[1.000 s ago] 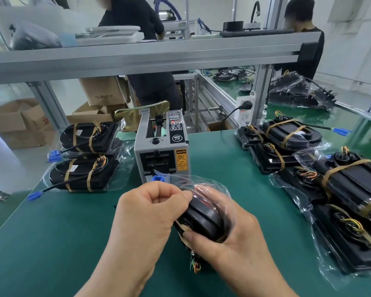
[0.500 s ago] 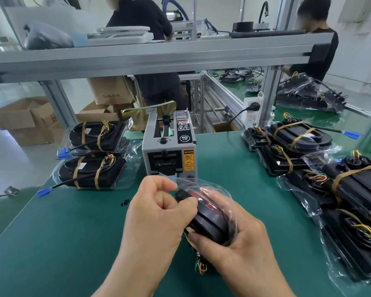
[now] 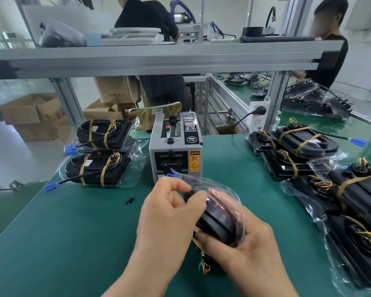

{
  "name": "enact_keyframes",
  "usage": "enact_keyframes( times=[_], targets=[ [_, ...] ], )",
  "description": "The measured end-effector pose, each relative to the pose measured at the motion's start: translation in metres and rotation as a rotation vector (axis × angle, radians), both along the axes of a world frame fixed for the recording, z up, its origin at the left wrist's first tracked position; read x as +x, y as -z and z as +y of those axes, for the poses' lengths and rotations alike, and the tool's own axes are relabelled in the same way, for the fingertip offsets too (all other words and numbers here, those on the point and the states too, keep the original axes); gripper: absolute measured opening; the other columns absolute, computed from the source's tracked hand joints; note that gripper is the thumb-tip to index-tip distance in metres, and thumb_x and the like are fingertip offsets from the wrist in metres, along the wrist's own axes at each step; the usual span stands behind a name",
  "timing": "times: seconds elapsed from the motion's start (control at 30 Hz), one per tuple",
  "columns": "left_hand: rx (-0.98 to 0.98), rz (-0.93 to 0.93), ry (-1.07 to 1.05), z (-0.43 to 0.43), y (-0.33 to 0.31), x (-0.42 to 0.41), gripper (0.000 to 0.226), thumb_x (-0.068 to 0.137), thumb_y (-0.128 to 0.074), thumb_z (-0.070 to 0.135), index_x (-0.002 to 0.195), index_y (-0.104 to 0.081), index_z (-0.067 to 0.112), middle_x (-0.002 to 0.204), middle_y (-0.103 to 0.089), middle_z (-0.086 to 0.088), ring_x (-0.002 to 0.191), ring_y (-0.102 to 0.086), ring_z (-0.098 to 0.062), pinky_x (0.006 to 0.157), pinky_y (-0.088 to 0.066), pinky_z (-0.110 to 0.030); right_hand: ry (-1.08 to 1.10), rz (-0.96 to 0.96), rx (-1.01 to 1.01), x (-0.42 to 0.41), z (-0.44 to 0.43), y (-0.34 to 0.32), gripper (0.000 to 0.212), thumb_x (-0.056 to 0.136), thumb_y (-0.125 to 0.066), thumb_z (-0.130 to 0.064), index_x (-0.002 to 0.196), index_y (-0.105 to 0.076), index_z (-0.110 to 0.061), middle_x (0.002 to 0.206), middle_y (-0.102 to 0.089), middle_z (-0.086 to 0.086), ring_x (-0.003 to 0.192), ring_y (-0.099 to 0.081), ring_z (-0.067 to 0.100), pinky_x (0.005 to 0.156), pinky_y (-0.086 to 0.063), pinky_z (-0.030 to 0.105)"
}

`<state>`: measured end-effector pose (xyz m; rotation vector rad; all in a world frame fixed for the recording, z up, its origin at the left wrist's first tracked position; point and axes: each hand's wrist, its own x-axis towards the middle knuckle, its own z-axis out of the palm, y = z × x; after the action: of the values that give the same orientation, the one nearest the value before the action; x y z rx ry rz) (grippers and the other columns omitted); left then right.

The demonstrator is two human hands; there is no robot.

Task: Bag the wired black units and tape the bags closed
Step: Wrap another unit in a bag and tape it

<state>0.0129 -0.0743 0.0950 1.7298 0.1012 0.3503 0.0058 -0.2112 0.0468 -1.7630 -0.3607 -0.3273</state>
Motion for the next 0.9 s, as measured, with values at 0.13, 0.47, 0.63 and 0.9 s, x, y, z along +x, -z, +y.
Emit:
enact_keyframes(
  times=[0.13, 0.47, 0.63, 0.9],
  targets=[
    [-0.004, -0.004, 0.054, -0.002, 0.004, -0.007, 0.045, 0.051, -0.072, 0.055, 0.09, -0.055, 0.039, 0.049, -0.04, 0.013, 0.045, -0.038, -0.002, 0.049, -0.037, -0.011, -0.031, 0.038, -0.06, 0.001, -0.004, -0.007, 0.073, 0.064, -0.081, -0.019, 0.119, -0.056, -0.06, 0.105, -0.072, -0.023, 0.096, -0.07, 0.0, 0.08, -0.059, 0.027],
    [0.298, 0.007, 0.197, 0.05, 0.026, -0.008, 0.083, 0.045, -0.076, 0.072, 0.122, -0.047, 0.059, 0.123, -0.052, 0.038, 0.115, -0.045, 0.019, 0.091, -0.04, -0.017, -0.331, 0.165, 0.496, 0.016, -0.036, -0.003, 0.065, 0.054, -0.083, -0.019, 0.117, -0.07, -0.026, 0.112, -0.074, 0.011, 0.104, -0.071, 0.024, 0.082, -0.056, 0.025],
    [0.302, 0.097, 0.487, 0.054, 0.011, 0.002, 0.064, 0.06, -0.086, 0.033, 0.118, -0.061, 0.045, 0.106, -0.072, 0.012, 0.097, -0.069, -0.007, 0.089, -0.057, -0.038, -0.514, 0.2, 0.626, 0.017, -0.038, 0.021, 0.078, 0.061, -0.092, -0.023, 0.132, -0.06, -0.013, 0.129, -0.064, 0.019, 0.121, -0.061, 0.032, 0.094, -0.052, 0.034],
    [0.951, -0.111, 0.349, 0.059, 0.01, 0.007, 0.053, 0.059, -0.077, 0.044, 0.108, -0.057, 0.044, 0.096, -0.057, 0.025, 0.096, -0.044, 0.003, 0.079, -0.039, -0.019, -0.065, 0.11, 0.089, 0.014, -0.061, 0.016, 0.031, 0.074, -0.079, -0.018, 0.101, -0.076, -0.033, 0.108, -0.076, -0.007, 0.107, -0.069, 0.009, 0.09, -0.052, 0.019]
  ],
)
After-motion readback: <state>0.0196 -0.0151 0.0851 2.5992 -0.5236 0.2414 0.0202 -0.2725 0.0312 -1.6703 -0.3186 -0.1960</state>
